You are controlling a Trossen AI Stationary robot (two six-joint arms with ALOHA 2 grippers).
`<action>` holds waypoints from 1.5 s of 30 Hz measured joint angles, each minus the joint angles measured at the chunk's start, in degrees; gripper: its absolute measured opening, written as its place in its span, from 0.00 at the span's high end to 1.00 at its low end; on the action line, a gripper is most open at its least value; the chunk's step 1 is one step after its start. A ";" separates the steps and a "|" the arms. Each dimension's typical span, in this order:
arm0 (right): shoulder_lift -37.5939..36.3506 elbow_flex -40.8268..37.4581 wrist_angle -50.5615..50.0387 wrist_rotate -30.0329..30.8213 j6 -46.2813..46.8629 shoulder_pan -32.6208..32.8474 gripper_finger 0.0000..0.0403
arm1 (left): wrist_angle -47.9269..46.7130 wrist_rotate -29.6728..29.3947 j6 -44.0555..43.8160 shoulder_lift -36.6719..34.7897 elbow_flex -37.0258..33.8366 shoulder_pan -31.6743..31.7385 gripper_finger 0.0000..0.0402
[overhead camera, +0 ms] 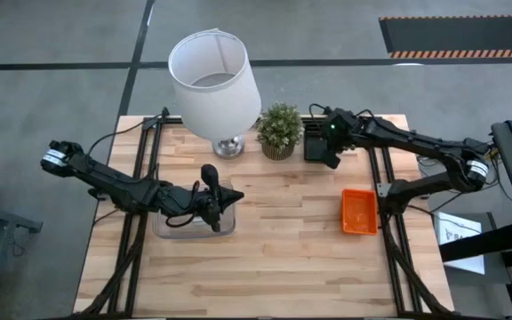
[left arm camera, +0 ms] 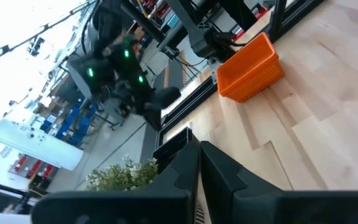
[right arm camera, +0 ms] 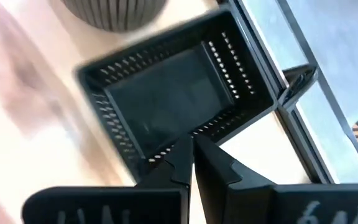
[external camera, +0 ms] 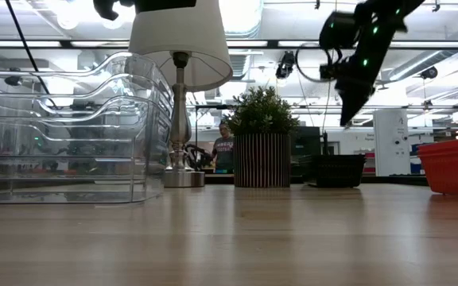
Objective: Stack baskets by color
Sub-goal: Return to Home Position
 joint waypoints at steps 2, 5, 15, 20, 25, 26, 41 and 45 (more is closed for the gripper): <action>-1.73 0.56 -0.59 0.04 2.11 2.08 0.98 | -0.05 0.00 -1.47 0.00 -0.02 0.00 1.00; -4.64 0.75 -1.38 -0.09 5.01 6.08 0.98 | -0.09 0.00 -3.20 0.00 -0.04 0.00 1.00; -10.72 0.10 -1.94 -2.99 17.18 22.30 0.98 | 0.88 0.02 -7.47 0.00 -0.04 0.00 1.00; -10.37 0.10 -2.19 -3.69 21.97 30.27 0.98 | 0.98 0.02 -7.58 0.00 -0.04 0.00 1.00; -9.59 0.08 -4.40 -12.03 26.32 36.36 0.98 | 1.64 0.02 -7.57 0.00 -0.04 0.00 1.00; -9.58 0.08 -5.27 -14.22 27.19 37.35 0.98 | 2.04 0.04 -7.55 0.00 -0.04 0.00 1.00; -15.92 -5.45 1.87 -8.74 22.07 54.40 0.98 | -9.06 18.25 -14.10 -9.04 -3.77 -0.71 1.00; -21.52 -13.09 16.84 -3.86 6.92 53.95 0.98 | -5.79 18.71 -16.43 -16.20 -9.86 -0.67 1.00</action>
